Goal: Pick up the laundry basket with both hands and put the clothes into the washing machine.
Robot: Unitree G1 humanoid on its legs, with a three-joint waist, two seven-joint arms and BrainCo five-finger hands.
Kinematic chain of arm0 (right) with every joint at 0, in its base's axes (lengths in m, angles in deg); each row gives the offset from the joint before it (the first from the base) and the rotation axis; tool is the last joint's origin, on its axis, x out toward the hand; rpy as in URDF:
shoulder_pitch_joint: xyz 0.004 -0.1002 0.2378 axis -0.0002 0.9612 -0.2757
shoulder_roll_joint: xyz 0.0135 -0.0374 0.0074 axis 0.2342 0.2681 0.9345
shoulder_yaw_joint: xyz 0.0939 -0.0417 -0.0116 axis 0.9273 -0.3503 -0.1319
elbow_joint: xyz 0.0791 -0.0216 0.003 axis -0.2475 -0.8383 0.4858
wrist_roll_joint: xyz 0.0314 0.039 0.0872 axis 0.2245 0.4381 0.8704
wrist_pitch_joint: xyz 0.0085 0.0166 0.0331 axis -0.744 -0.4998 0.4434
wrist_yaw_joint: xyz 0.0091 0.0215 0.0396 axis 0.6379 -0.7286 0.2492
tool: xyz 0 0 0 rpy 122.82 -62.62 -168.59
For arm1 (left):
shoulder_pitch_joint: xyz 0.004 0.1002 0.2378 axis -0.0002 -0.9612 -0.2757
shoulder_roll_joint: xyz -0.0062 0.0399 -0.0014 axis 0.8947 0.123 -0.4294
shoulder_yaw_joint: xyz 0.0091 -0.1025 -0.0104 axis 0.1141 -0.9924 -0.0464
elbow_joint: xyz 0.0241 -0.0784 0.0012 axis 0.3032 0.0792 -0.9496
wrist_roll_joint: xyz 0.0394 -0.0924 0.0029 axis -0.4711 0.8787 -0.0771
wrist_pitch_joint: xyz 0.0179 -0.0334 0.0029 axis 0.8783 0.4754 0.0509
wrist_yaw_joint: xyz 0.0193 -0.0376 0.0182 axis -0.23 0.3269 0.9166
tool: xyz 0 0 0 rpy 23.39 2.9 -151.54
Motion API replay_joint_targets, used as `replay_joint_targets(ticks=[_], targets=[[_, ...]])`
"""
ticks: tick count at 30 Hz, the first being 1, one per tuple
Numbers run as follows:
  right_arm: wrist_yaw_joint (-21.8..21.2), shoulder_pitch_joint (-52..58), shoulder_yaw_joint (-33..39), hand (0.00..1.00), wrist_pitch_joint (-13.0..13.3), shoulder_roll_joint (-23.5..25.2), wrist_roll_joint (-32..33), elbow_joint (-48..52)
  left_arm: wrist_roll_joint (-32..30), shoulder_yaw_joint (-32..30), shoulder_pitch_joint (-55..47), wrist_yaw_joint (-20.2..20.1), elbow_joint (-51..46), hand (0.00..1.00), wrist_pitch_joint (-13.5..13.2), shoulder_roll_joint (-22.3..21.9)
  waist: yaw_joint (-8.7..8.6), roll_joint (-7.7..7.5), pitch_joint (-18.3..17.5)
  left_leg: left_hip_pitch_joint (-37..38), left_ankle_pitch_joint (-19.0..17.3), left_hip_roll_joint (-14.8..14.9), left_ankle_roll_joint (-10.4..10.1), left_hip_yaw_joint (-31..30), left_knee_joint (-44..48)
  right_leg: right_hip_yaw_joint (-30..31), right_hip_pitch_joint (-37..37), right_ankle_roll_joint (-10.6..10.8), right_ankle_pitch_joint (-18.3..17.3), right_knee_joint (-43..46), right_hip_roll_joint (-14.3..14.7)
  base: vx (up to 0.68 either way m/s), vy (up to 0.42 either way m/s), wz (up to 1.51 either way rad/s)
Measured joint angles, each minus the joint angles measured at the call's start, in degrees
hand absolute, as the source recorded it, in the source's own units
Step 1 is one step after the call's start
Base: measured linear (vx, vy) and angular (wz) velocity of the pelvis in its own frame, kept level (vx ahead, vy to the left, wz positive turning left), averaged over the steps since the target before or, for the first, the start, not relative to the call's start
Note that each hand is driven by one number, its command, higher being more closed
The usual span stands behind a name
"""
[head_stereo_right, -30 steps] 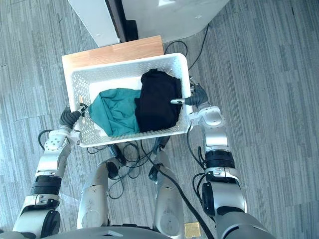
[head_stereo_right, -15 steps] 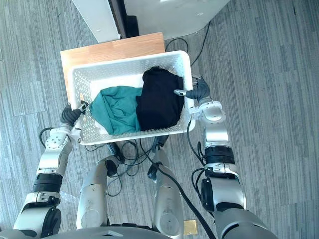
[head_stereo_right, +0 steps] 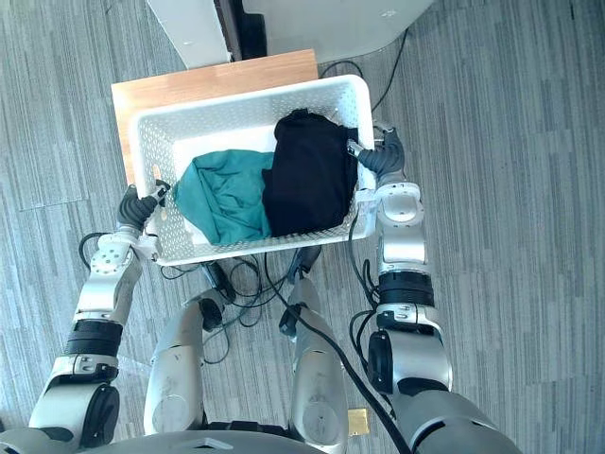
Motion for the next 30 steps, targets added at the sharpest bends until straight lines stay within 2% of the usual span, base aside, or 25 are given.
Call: replay_joint_targets(ticks=[13,19,21,25,30], targets=[[0.0,4.5,0.4,1.0,-0.4,0.1,-1.5,1.7,0.2,1.8,-3.0,0.1,-0.1,1.0,-0.4,-1.0,-0.17,-0.04,-0.3,2.7,0.2,-1.0,0.0,0.0,-1.5,0.2,2.3,0.3,-0.2,0.1,-0.1,0.03,0.01,0.02],[0.1,7.8,0.5,1.0,-0.3,0.1,3.3,1.9,1.2,2.9,-5.1,0.0,-0.4,1.0,-0.5,-1.4,-0.6,-0.07,-0.4,4.7,0.0,-1.0,-0.1,0.0,-1.5,0.2,4.1,0.8,-0.6,0.2,0.0,0.02,0.008,0.0],[0.1,12.1,0.7,1.0,-0.3,0.2,4.9,2.1,2.2,4.5,-8.4,-0.1,-2.7,1.0,-0.8,-1.5,-0.84,-0.16,-2.7,5.1,-0.4,-1.0,-0.1,0.0,-1.5,0.2,4.3,0.8,-1.4,0.7,0.0,0.06,0.026,0.0],[-0.1,18.1,2.6,1.0,-0.2,2.5,5.8,6.2,3.4,6.2,-12.7,-0.3,-5.6,1.0,-1.3,-1.8,-1.58,-0.16,-3.6,8.5,-0.7,-1.0,-0.4,0.0,-1.8,0.1,6.7,1.2,-3.3,2.5,-0.4,0.07,0.034,0.0],[-1.1,25.9,3.2,1.0,1.9,2.7,6.0,11.3,7.3,9.3,-22.6,-1.3,-10.8,1.0,-1.5,-3.2,-2.34,-0.2,-7.4,13.1,-1.6,-1.1,-1.0,0.3,-3.5,0.2,10.0,1.8,-6.5,4.2,-0.9,0.08,0.038,0.0]])
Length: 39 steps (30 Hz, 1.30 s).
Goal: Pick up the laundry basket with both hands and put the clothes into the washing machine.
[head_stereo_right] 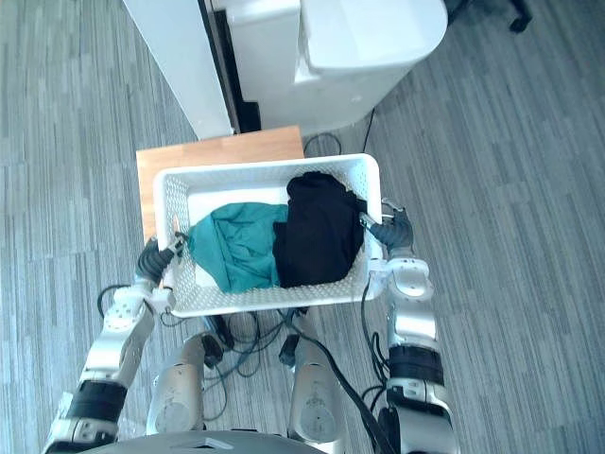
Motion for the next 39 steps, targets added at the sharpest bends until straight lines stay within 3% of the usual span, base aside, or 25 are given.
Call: replay_joint_targets(ticks=[1,10,20,28,31,32,34,35,36,38,39], targets=[[-0.3,1.6,0.3,1.0,0.5,0.0,1.0,0.0,0.4,1.0,-1.9,-0.5,-0.8,1.0,-0.1,0.0,0.11,0.02,-1.6,1.0,0.0,-0.2,-0.1,0.2,-0.7,0.1,0.5,0.0,-0.5,0.4,-0.1,0.08,0.028,-0.01],[-2.7,7.8,2.5,1.0,1.7,1.8,2.0,4.4,0.5,2.3,-5.6,-2.0,-5.1,1.0,-0.1,0.9,-0.86,-0.03,-3.9,7.2,-0.3,-0.6,-1.2,1.2,-2.5,0.4,4.3,0.5,-2.2,2.9,-0.5,0.07,0.039,-0.04],[-1.0,17.9,3.9,1.0,2.3,6.7,4.4,13.1,0.5,5.1,-6.6,-2.5,-5.1,1.0,-0.1,3.0,-2.29,0.06,-7.4,14.2,-2.0,-0.7,-1.8,3.9,-3.0,3.7,6.5,0.8,-6.3,8.7,-1.1,0.03,0.027,-0.1],[0.0,20.9,4.7,1.0,2.9,7.1,6.6,13.4,0.5,6.7,-6.9,-1.4,-5.1,1.0,-0.1,2.9,-3.35,0.15,-7.5,16.4,-3.0,-0.3,-1.3,4.5,-2.1,5.0,7.7,1.3,-8.4,10.8,-1.1,-0.02,-0.01,-0.05],[1.6,21.8,7.4,1.0,2.9,8.5,7.8,13.4,0.5,9.5,-6.9,-1.1,-4.9,1.0,-0.1,3.1,-4.14,0.11,-9.5,17.0,-1.2,-1.4,-2.0,3.6,-3.7,4.6,7.0,0.6,-9.2,12.7,-2.8,-0.03,-0.021,0.11],[1.8,21.8,8.7,1.0,3.0,8.5,7.9,13.3,0.5,10.3,-6.9,-1.1,-4.9,1.0,-0.1,3.0,-3.84,0.46,-9.8,16.5,-3.5,-0.6,-1.8,1.4,2.5,3.9,7.0,-0.2,-8.5,13.3,-3.3,-0.02,0.046,-0.31],[2.8,21.9,9.3,1.0,3.2,8.3,7.9,14.1,0.5,10.7,-6.8,-0.8,-4.3,1.0,-0.1,1.9,-3.59,1.34,-10.5,17.2,-7.8,-0.5,-3.3,-3.4,11.2,4.1,7.5,0.0,-7.6,13.3,-2.9,-0.06,0.098,-0.42],[3.1,22.6,10.0,1.0,3.5,8.2,8.2,15.2,0.5,11.4,-6.0,-0.6,-4.2,1.0,-0.3,1.6,-4.39,1.7,-10.7,18.0,-9.3,-1.0,-4.9,-6.2,12.7,4.1,7.6,-0.1,-6.6,12.9,-2.8,-0.11,0.143,-0.06],[3.5,23.0,10.7,1.0,4.4,8.3,8.3,15.3,0.5,12.5,-4.9,-0.3,-3.8,1.0,-1.0,1.8,-5.38,2.64,-11.3,18.7,-11.3,-1.9,-5.2,-8.7,11.1,4.3,7.5,0.2,-5.1,12.0,-2.5,-0.17,0.225,-0.07],[3.7,23.1,11.0,1.0,4.4,8.7,8.3,15.2,0.5,12.8,-4.0,0.0,-3.0,1.0,-2.1,1.9,-6.01,2.52,-11.8,19.1,-13.8,-3.4,-2.8,-8.1,8.3,6.0,6.8,2.1,-2.8,9.9,-2.2,-0.26,0.243,-0.3],[3.7,23.9,11.1,1.0,4.4,10.2,8.4,15.2,0.5,12.9,-3.9,0.0,-1.4,1.0,-2.4,2.2,-6.41,0.93,-12.7,17.8,-14.1,-5.2,-0.9,-6.5,8.0,8.3,6.8,3.2,-0.4,5.6,-2.5,-0.32,0.213,-0.39]])
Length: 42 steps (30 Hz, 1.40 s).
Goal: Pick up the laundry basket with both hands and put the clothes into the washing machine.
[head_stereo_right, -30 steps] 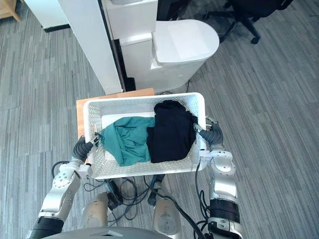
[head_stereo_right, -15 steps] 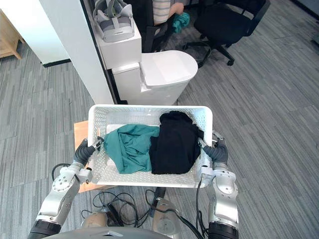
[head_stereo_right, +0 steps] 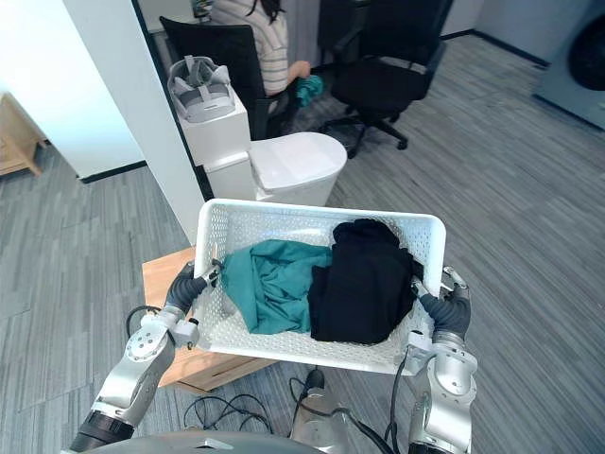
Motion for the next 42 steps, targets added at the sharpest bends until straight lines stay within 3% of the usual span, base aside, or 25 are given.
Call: replay_joint_targets(ticks=[3,5,6,7,9,11,12,15,16,17,18,19,21,22,27,29,30,31,34,35,36,37,38,39,42], targets=[[0.3,2.0,0.7,1.0,-0.1,1.5,-0.2,0.0,0.0,1.2,0.0,-0.2,1.6,1.0,0.0,0.4,-0.55,-2.2,0.0,-0.8,1.5,-3.4,3.3,2.7,-1.8,3.4,0.0,1.0,-0.6,-6.2,-0.5,-0.29,0.198,-0.35],[0.9,2.9,2.0,1.0,-0.1,2.7,-0.3,0.1,0.0,2.0,0.0,-0.5,1.6,1.0,0.0,0.3,-0.58,-2.74,0.4,-0.9,2.7,-4.7,4.3,4.2,-2.4,4.8,0.0,2.0,-2.1,-8.3,-0.8,-0.19,0.169,-0.37],[1.7,3.4,1.8,1.0,-0.3,3.1,-0.4,0.2,0.0,1.9,-0.1,-0.8,2.2,1.0,0.0,0.0,-0.2,-2.46,0.3,-0.6,3.5,-4.4,5.5,6.9,-3.2,3.6,-0.5,2.3,-7.7,-8.7,-0.8,-0.18,0.158,-0.65],[1.7,3.4,1.6,1.0,-0.4,3.4,-0.5,0.2,0.0,1.6,-0.1,-0.9,2.4,1.0,0.0,0.2,-0.03,-2.39,0.3,-0.2,3.8,-4.2,6.4,8.3,-4.0,2.3,-0.8,2.1,-10.0,-8.4,-0.8,-0.19,0.155,-0.89],[1.7,2.8,0.8,1.0,-0.5,4.5,-0.9,0.8,0.0,-0.2,-0.1,-1.3,3.2,1.0,0.0,-0.1,0.36,-2.39,0.5,1.7,5.6,-3.2,8.4,13.1,-7.6,-2.7,-2.8,-3.4,-6.9,-0.9,-1.6,-0.17,0.168,-1.11],[1.7,2.7,-0.3,1.0,-0.6,4.4,-1.0,1.4,0.0,-1.3,-0.7,-1.3,3.2,1.0,0.0,-0.2,1.18,-2.25,0.7,4.2,6.9,-2.1,8.5,17.5,-10.5,-6.1,-1.9,-5.0,-7.8,10.1,-1.8,-0.11,0.108,-1.26],[1.7,2.7,-0.7,1.0,-0.6,4.5,-1.1,2.0,0.0,-1.9,-1.0,-1.5,3.2,1.0,0.0,-0.3,1.34,-2.39,0.7,5.2,7.5,-1.5,8.6,19.8,-11.6,-7.3,-0.1,-5.4,-10.9,16.3,-2.4,-0.08,0.031,-0.95],[1.7,2.1,-0.9,1.0,-0.6,4.6,-1.6,2.1,0.1,-2.6,-1.2,-2.1,2.9,1.0,0.0,-0.4,1.17,-3.33,0.3,5.6,8.4,-1.2,8.4,23.7,-13.0,-9.4,3.6,-5.3,-16.1,23.4,-4.8,-0.07,-0.052,-0.93],[1.7,0.8,-1.2,1.0,-0.6,4.7,-2.9,2.0,0.1,-3.3,-2.5,-2.3,1.7,1.0,0.0,-0.4,1.23,-3.78,0.1,5.7,8.7,-0.5,8.2,28.0,-13.0,-11.5,7.6,-5.8,-18.2,25.0,-6.8,-0.04,-0.157,-1.57],[1.7,0.1,-2.1,1.0,-0.6,4.6,-3.1,2.0,0.1,-4.4,-4.1,-2.4,-0.3,1.0,0.0,-0.5,1.3,-4.09,-0.1,5.6,8.7,0.2,8.2,31.9,-12.3,-13.4,10.2,-6.9,-17.4,23.5,-8.5,0.0,-0.218,-2.2],[1.7,-0.5,-3.6,1.0,-0.6,4.5,-3.0,1.9,0.1,-5.5,-4.8,-2.3,-1.5,1.0,0.0,-0.4,1.67,-4.75,-0.4,5.4,8.5,1.4,8.0,35.7,-10.4,-14.6,11.2,-5.9,-14.1,19.3,-9.0,0.02,-0.165,-1.87],[1.7,-1.3,-4.3,1.0,-0.6,4.3,-3.0,1.6,0.2,-6.3,-4.7,-2.3,-1.5,1.0,0.0,-0.4,1.61,-4.62,-0.4,5.0,8.5,2.4,7.8,36.8,-9.3,-15.9,10.5,-6.1,-13.8,18.1,-7.3,-0.01,-0.25,-2.05],[2.0,-2.6,-5.9,1.0,-1.2,2.6,-3.0,0.8,0.6,-7.3,-4.8,-2.3,-1.3,1.0,0.1,-0.3,1.81,-2.89,-1.5,5.4,8.6,7.6,7.5,39.9,-6.4,-19.4,8.5,-9.6,-10.7,15.2,-3.4,-0.02,-0.292,-2.0],[2.3,-2.9,-6.1,1.0,-1.2,2.3,-3.0,0.5,0.6,-7.3,-4.8,-2.3,-1.4,1.0,0.1,-0.3,1.83,-2.81,-1.6,5.9,8.7,8.7,7.3,40.8,-5.8,-19.6,8.2,-9.9,-9.8,14.3,-2.4,-0.01,-0.254,-1.85],[3.0,-4.1,-7.6,1.0,-0.9,0.7,-3.0,0.1,1.0,-7.9,-3.4,-2.2,-0.7,1.0,0.1,-0.6,1.03,-3.63,-1.9,8.0,8.9,11.3,6.4,47.3,-1.4,-20.5,5.5,-7.6,-11.1,7.1,1.6,-0.01,-0.2,-1.33],[2.7,-2.9,-8.4,1.0,-0.9,0.7,-3.0,0.1,1.2,-8.4,-4.2,-2.2,-0.5,1.0,0.1,-0.8,1.12,-3.18,-1.7,8.9,8.9,14.5,6.4,47.2,4.0,-19.6,6.8,-8.2,-11.5,4.5,3.9,0.03,-0.109,-0.86],[2.4,-2.0,-8.9,1.0,-0.9,0.8,-2.9,0.0,1.6,-8.6,-5.0,-1.7,-0.1,1.0,0.2,-0.9,1.24,-2.67,-1.2,9.1,7.7,19.1,4.5,46.8,10.9,-18.2,9.1,-9.0,-12.0,2.7,5.9,-0.01,-0.026,-0.66],[2.3,-1.7,-8.8,1.0,-0.8,0.7,-2.9,0.0,1.6,-8.6,-5.8,-1.3,0.1,1.0,0.2,-1.7,1.22,-1.77,-1.1,9.1,5.3,22.2,1.1,46.6,11.8,-17.1,10.4,-9.2,-12.1,1.7,7.7,-0.03,0.014,-0.62],[1.8,-1.5,-9.3,1.0,-0.5,-0.2,-3.0,0.1,2.8,-8.7,-7.9,-1.1,0.1,1.0,0.2,-2.8,1.66,-0.64,-0.6,10.7,7.6,26.0,5.0,46.9,12.0,-14.7,12.7,-8.3,-13.4,0.9,10.4,-0.01,0.052,-0.47],[1.6,-1.4,-9.9,1.0,-0.5,-0.2,-3.0,0.1,3.5,-8.9,-8.7,-1.1,0.1,1.0,0.2,-2.5,1.66,-0.77,-0.6,11.2,8.4,26.5,6.4,46.0,13.4,-14.0,13.4,-8.2,-13.5,0.4,10.7,0.04,0.061,-0.51],[1.5,-1.4,-10.6,1.0,-0.5,-0.4,-3.0,0.1,4.5,-9.3,-9.4,-1.0,0.1,1.0,0.2,-2.6,1.69,-0.85,-0.4,10.2,10.3,26.6,9.2,41.2,15.5,-13.1,14.3,-8.2,-13.5,-0.2,10.6,0.02,0.032,-0.31],[1.5,-1.4,-11.0,1.0,-0.5,-0.5,-3.0,0.1,4.6,-9.4,-9.7,-0.9,0.1,1.0,0.2,-2.6,1.78,-0.71,-0.2,8.9,11.5,26.7,9.7,38.3,16.8,-12.7,15.0,-8.2,-13.5,-0.5,10.6,0.04,0.026,-0.18],[1.5,-1.3,-11.6,1.0,-0.5,-0.9,-3.0,0.4,5.1,-9.6,-10.1,-0.8,0.0,1.0,0.2,-2.6,1.99,-0.23,0.4,6.0,14.3,27.2,10.0,31.3,20.6,-12.4,16.5,-8.2,-13.5,-1.4,10.6,0.03,0.065,-0.09],[1.5,-1.2,-12.1,1.0,-0.5,-1.0,-3.0,0.5,5.2,-9.5,-10.4,-0.8,-0.2,1.0,0.2,-2.6,2.64,-0.34,0.9,2.8,10.8,25.9,6.5,25.3,22.7,-11.2,17.1,-8.6,-14.3,-2.4,10.4,0.03,0.095,-0.06],[1.4,-1.2,-14.1,1.0,-0.5,-1.0,-3.0,0.6,5.1,-10.1,-12.5,0.1,-1.6,1.0,0.1,-2.8,5.35,-0.42,1.3,-2.8,4.5,20.2,5.7,20.3,21.8,-7.9,18.2,-8.3,-14.8,-2.4,8.4,0.04,0.129,-0.46]])
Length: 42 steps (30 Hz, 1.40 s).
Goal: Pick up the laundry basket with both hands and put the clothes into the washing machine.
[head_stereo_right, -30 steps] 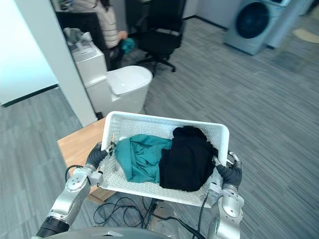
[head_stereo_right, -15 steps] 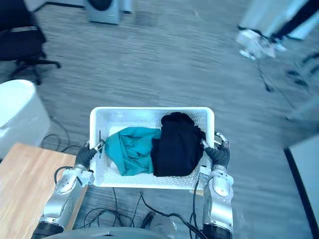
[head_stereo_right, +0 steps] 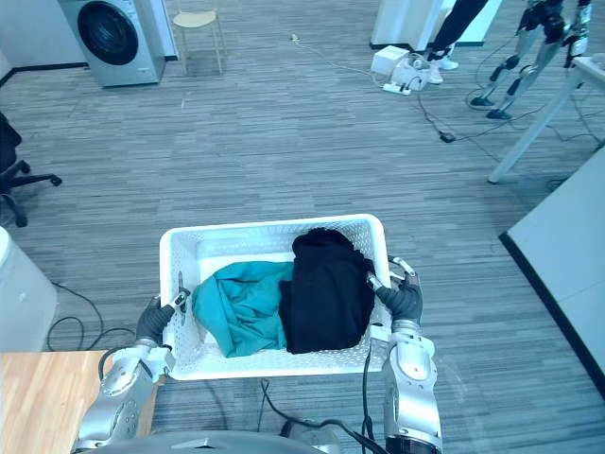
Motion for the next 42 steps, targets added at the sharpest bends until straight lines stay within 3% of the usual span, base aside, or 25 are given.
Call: replay_joint_targets(ticks=[3,5,6,7,9,11,13,15,16,18,21,22,24,26,28,29,31,32,33,34,36,38,40,41,42], targets=[[-0.1,0.0,-2.0,1.0,0.0,0.0,0.0,0.5,0.0,-1.4,-1.1,0.4,-0.3,1.0,0.0,0.0,0.59,-0.16,0.3,-3.5,-0.4,-3.9,-0.4,-0.4,-8.0,1.0,1.3,1.5,-0.8,0.7,-2.3,0.11,0.132,-0.28],[0.0,0.0,-2.1,1.0,0.0,-0.2,0.0,1.9,0.0,-1.6,-1.3,1.1,-1.6,1.0,0.0,-0.2,0.59,-0.2,0.4,-7.1,1.9,-9.4,-1.9,-3.4,-19.2,1.3,1.4,4.0,-1.4,1.6,-5.1,0.21,0.249,-0.04],[0.2,0.0,-2.2,1.0,0.1,-1.1,0.0,2.3,0.0,-1.5,-1.5,1.3,-2.6,1.0,-0.2,-0.6,0.67,0.32,0.2,-7.5,6.6,-12.7,-2.5,-5.5,-28.3,1.7,1.7,6.0,-2.1,2.2,-6.0,0.3,0.319,-0.11],[0.3,-0.2,-2.5,1.0,0.0,-1.2,0.0,2.3,0.0,-1.6,-1.7,1.4,-3.0,1.0,-0.2,-1.0,0.96,0.55,0.2,-6.7,12.8,-14.8,-1.3,-7.4,-31.5,2.8,2.4,8.3,-2.7,2.6,-6.5,0.29,0.259,-0.04],[0.4,-0.5,-3.7,1.0,0.1,-0.4,0.0,3.2,-0.1,-2.6,-1.6,2.2,-4.2,1.0,-0.3,-0.2,0.57,-2.07,0.3,-6.8,11.6,-17.2,-0.8,-6.7,-31.6,3.1,3.1,9.4,-2.3,1.1,-8.7,0.29,0.191,0.11],[0.4,-3.2,-4.5,1.0,0.0,-0.2,0.0,3.3,-0.1,-4.1,-0.5,3.2,-4.4,1.0,-0.3,0.2,1.11,-3.22,1.1,-8.3,9.4,-17.2,1.1,-6.1,-28.1,3.2,3.7,10.7,-0.8,-1.4,-9.0,0.3,0.165,0.03],[0.6,-4.7,-4.9,1.0,-0.2,-0.2,-0.1,3.1,-0.1,-4.5,-0.1,3.8,-4.5,1.0,-0.3,0.1,1.53,-3.55,1.3,-8.7,8.0,-16.9,2.6,-5.8,-23.3,3.4,6.1,10.8,0.0,-3.6,-9.7,0.25,0.133,0.05],[1.0,-4.8,-5.8,1.0,0.0,-0.9,0.0,3.0,-0.1,-4.2,-2.4,3.8,-7.6,1.0,-0.4,-0.7,3.29,-2.58,0.6,-8.2,0.1,-16.1,0.6,-7.4,-18.1,4.7,7.1,10.6,-1.9,-0.6,-10.6,0.26,0.215,-0.21],[1.1,-4.8,-5.6,1.0,0.2,-0.9,0.0,2.9,-0.1,-3.8,-2.8,3.8,-8.4,1.0,-0.5,-0.7,3.48,-2.33,0.4,-7.7,-2.2,-16.5,-0.2,-7.5,-18.2,4.7,6.6,10.9,-3.5,2.0,-11.2,0.29,0.267,-0.01],[1.5,-4.6,-5.1,1.0,0.2,-0.9,-0.1,1.8,-0.1,-3.1,-2.8,3.7,-8.1,1.0,-0.6,-0.7,2.18,-2.59,0.1,-5.8,-5.0,-19.5,-0.4,-7.8,-18.6,7.7,-2.5,12.5,-6.2,25.6,-18.2,0.26,0.254,0.29],[1.6,-4.0,-4.8,1.0,0.1,0.8,-0.2,-0.1,-0.1,-2.4,-2.8,3.9,-8.0,1.0,-0.5,1.8,0.76,-4.99,0.0,-3.3,-6.3,-22.2,0.8,-9.4,-18.8,11.2,-11.4,12.9,-1.6,48.3,-22.9,0.31,0.124,0.44],[1.6,-4.0,-4.7,1.0,0.1,1.7,-0.2,-1.5,-0.1,-2.3,-2.8,4.4,-7.9,1.0,-0.2,2.6,0.8,-5.36,0.1,-1.0,-7.3,-22.4,0.7,-9.9,-19.3,10.4,-14.2,10.4,-3.4,56.1,-22.9,0.3,-0.029,0.19],[1.5,-3.5,-4.7,1.0,0.1,1.7,-0.3,-1.8,-0.7,-1.8,-2.8,5.1,-7.9,1.0,0.1,2.7,0.9,-4.4,0.3,4.5,-7.3,-22.9,-0.2,-10.5,-23.5,6.3,-17.6,5.5,-7.7,60.6,-21.7,0.42,-0.073,0.16],[1.5,-2.7,-4.7,1.0,0.2,0.6,-0.4,-1.5,-0.8,-1.0,-2.0,5.1,-7.9,1.0,0.1,2.7,-0.44,-2.84,0.2,8.8,-6.1,-22.7,-2.4,-11.9,-28.4,4.0,-22.5,2.3,-11.6,55.7,-19.5,0.39,-0.078,0.35],[1.5,-2.3,-4.6,1.0,0.2,-0.1,-0.4,-1.2,-0.9,-0.7,-0.9,5.1,-7.8,1.0,0.1,2.7,-1.69,-2.1,0.4,10.6,-5.6,-21.8,-3.2,-12.9,-30.1,4.7,-26.8,1.5,-12.0,47.6,-18.2,0.41,-0.186,0.41],[1.5,-2.3,-4.4,1.0,0.2,-0.6,-0.2,-1.1,-1.4,-0.5,0.3,5.1,-7.6,1.0,0.1,2.7,-2.28,-1.65,0.6,11.9,-5.6,-20.6,-3.6,-13.1,-31.2,5.5,-30.0,1.8,-9.8,38.0,-16.9,0.53,-0.33,0.41],[1.5,-2.0,-3.9,1.0,0.2,-1.0,0.0,-0.7,-2.4,-0.2,3.5,5.0,-5.5,1.0,0.0,2.8,-2.45,-1.93,0.6,14.7,-5.5,-19.7,-6.5,-13.3,-33.6,8.2,-31.5,3.3,0.8,18.0,-15.1,0.49,-0.319,0.4],[1.8,-1.2,-3.9,1.0,0.2,-1.2,0.0,-0.5,-3.1,0.4,5.8,5.1,-3.2,1.0,0.1,2.9,-3.19,-2.61,0.7,17.4,-5.8,-19.9,-10.4,-14.6,-35.9,9.4,-28.3,4.3,17.4,8.9,-14.4,0.5,-0.315,0.23],[2.7,-2.0,-2.4,1.0,-0.4,-3.5,-0.1,-1.0,-3.6,1.5,8.6,5.3,0.0,1.0,0.1,0.6,-2.01,1.14,0.5,18.4,-6.0,-18.5,-11.2,-15.9,-37.7,7.9,-28.2,4.2,15.0,10.8,-12.4,0.46,-0.262,0.24],[2.8,-2.3,-1.0,1.0,-0.7,-3.7,-0.1,-1.0,-3.8,2.4,10.0,5.2,0.7,1.0,0.1,0.3,-2.44,1.37,0.7,17.9,-5.2,-19.0,-10.8,-15.9,-38.0,7.9,-28.5,3.2,13.7,12.6,-12.8,0.35,-0.183,0.18],[3.0,-1.0,1.4,1.0,-1.0,-3.6,-0.1,-0.5,-4.8,4.4,11.9,5.0,1.3,1.0,0.1,0.0,-3.12,1.48,0.9,18.7,-0.3,-20.5,-10.5,-16.7,-37.2,7.3,-27.9,2.6,6.8,21.3,-14.0,0.33,-0.145,0.35],[3.0,0.5,1.3,1.0,-0.9,-3.2,0.0,1.2,-4.8,4.7,11.8,5.0,1.3,1.0,0.0,0.1,-3.88,1.55,0.8,17.4,2.6,-17.2,-10.8,-18.6,-27.8,5.9,-25.9,2.9,0.8,26.2,-14.6,0.38,-0.2,0.22],[3.0,0.6,1.6,1.0,-0.9,-3.1,0.0,1.7,-4.7,4.6,11.8,5.1,1.6,1.0,0.0,0.1,-4.2,1.75,0.8,11.9,7.7,-12.2,-9.6,-17.7,-14.4,4.4,-23.6,2.6,-1.8,26.7,-14.3,0.33,-0.216,0.18],[3.0,0.9,1.6,1.0,-1.0,-3.0,0.0,1.6,-4.7,4.7,11.4,5.1,2.1,1.0,0.0,0.1,-3.6,1.91,0.9,9.8,14.8,-8.3,-7.0,-15.3,-7.5,4.0,-20.9,2.4,-2.6,25.0,-12.8,0.27,-0.181,-0.04],[3.0,1.2,1.5,1.0,-1.0,-2.7,0.1,1.6,-4.6,4.6,11.0,5.1,2.5,1.0,0.0,0.2,-3.42,1.99,1.0,9.3,19.1,-6.6,-5.5,-14.6,-5.1,3.7,-19.0,2.2,-2.9,23.6,-12.0,0.46,-0.231,-0.11]])
